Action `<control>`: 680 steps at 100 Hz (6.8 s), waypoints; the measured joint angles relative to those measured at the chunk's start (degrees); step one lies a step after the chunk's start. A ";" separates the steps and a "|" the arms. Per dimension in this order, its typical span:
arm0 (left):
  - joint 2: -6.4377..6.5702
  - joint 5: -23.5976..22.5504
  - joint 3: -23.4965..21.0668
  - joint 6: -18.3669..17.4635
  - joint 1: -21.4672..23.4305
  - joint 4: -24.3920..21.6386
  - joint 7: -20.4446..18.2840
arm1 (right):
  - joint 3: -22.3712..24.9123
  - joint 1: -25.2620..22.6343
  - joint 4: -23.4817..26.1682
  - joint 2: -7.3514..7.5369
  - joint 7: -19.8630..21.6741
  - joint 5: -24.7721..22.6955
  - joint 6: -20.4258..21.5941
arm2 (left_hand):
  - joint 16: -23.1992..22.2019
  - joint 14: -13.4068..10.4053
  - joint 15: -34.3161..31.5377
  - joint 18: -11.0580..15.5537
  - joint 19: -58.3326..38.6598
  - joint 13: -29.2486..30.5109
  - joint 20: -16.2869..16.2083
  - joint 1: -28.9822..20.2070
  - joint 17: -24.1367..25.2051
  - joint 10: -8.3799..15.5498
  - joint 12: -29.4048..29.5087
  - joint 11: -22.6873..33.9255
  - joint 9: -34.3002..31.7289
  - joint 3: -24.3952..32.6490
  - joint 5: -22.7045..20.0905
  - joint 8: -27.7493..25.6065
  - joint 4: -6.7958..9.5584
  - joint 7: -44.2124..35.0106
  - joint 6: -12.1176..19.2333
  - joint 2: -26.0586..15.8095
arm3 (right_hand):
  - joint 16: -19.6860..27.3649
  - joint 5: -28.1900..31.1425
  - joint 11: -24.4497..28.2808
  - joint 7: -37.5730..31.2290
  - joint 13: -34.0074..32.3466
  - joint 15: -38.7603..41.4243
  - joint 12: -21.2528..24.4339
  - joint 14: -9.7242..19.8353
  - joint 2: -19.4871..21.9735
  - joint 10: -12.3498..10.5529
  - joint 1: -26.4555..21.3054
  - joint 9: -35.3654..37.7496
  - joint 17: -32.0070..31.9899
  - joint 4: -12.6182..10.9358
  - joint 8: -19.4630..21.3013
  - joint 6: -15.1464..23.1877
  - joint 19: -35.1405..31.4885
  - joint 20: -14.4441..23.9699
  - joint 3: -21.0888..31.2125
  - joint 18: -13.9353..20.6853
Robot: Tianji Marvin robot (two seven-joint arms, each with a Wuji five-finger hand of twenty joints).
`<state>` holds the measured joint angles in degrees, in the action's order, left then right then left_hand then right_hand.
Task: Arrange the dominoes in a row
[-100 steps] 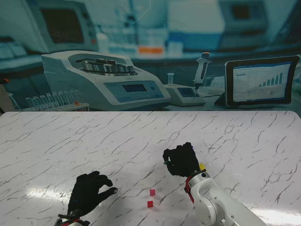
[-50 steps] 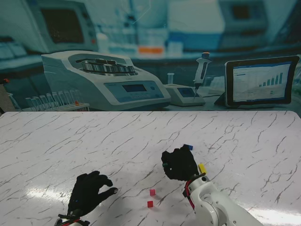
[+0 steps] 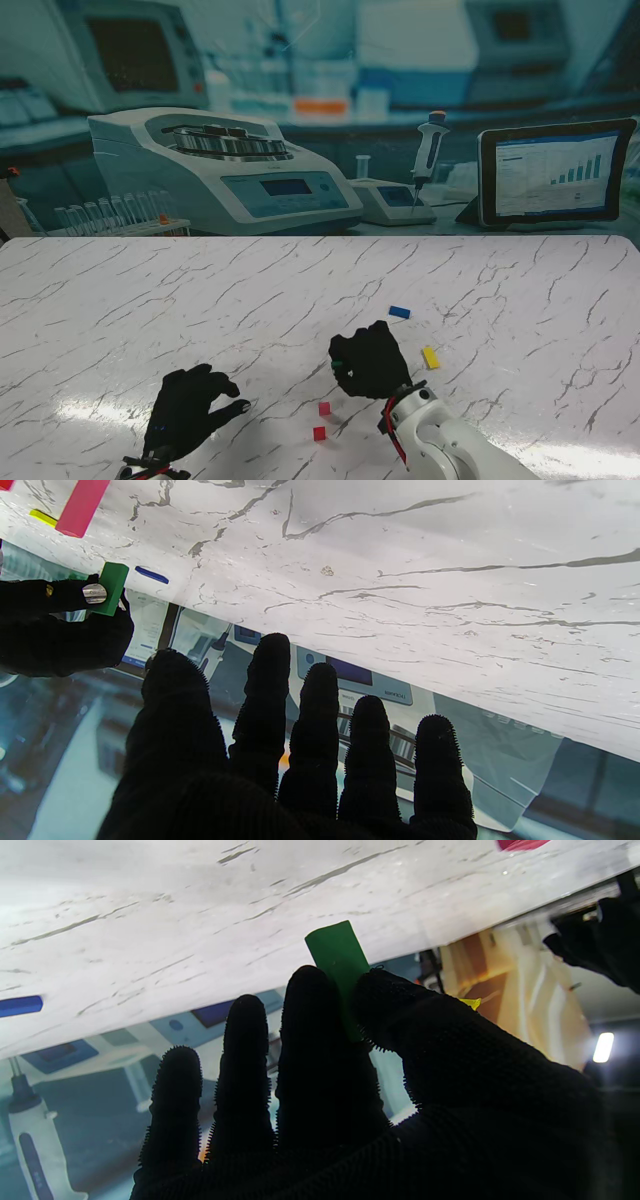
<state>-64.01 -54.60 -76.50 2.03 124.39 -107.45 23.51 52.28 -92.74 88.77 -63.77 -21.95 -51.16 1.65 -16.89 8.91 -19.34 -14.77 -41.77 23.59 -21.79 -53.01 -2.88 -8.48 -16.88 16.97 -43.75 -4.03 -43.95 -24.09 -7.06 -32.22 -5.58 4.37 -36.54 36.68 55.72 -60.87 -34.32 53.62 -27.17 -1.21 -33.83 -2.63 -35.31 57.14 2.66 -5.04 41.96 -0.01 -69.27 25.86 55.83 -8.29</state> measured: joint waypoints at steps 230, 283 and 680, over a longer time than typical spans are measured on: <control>-0.01 0.50 -0.23 0.09 0.48 -0.50 -0.10 | -2.37 3.29 -3.68 -0.05 10.13 5.92 1.19 | 0.00 0.00 0.00 0.00 -0.02 0.00 -0.01 0.00 -0.01 0.00 0.00 0.13 -0.01 0.00 0.00 0.00 0.00 -0.05 0.00 0.00 | 1.39 -3.90 -15.56 18.99 8.70 -5.23 -0.19 -3.27 5.11 6.56 -4.35 -9.83 -3.97 2.46 -0.64 -2.59 4.98 -1.39 -8.77 0.00; 0.01 0.50 -0.01 0.08 0.21 -0.47 -0.51 | 2.52 1.10 -0.36 1.40 17.48 6.29 2.36 | 0.00 0.00 0.00 0.00 -0.03 0.00 -0.01 0.00 -0.01 0.00 0.00 0.22 -0.01 0.00 0.00 0.00 0.00 -0.07 0.00 0.00 | 1.54 -5.55 -22.02 36.43 15.95 -8.16 1.31 -5.46 8.54 11.09 -2.05 -18.84 -6.10 2.46 5.61 -5.37 9.39 -1.51 -12.28 -0.01; 1.29 -3.60 3.39 4.21 -4.15 -2.61 -7.19 | 20.64 -0.67 -11.92 4.22 7.37 -8.30 14.85 | -0.02 -0.01 -0.03 0.00 -0.80 0.02 -0.11 0.00 -0.52 0.35 -0.26 0.58 -0.02 0.00 0.00 0.00 0.00 -1.45 0.04 0.00 | 5.23 -3.57 -24.72 17.67 4.75 -4.97 4.31 4.41 2.09 3.68 -10.86 -18.44 10.29 10.22 -7.04 10.27 -0.04 2.46 -6.52 0.04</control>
<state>-62.72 -58.19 -73.12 6.24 120.25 -110.06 16.31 72.92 -93.40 76.85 -59.55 -14.57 -59.45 16.49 -16.91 8.90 -19.36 -14.77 -42.57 23.61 -21.90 -53.01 -3.41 -8.13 -17.13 17.55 -43.77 -4.03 -43.94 -24.09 -7.06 -33.67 -5.54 4.37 -31.31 33.11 31.01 -43.21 -29.57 48.65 -22.86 3.21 -31.74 1.05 -46.17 38.70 12.95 5.17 34.92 10.26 -69.31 28.33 49.31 -8.24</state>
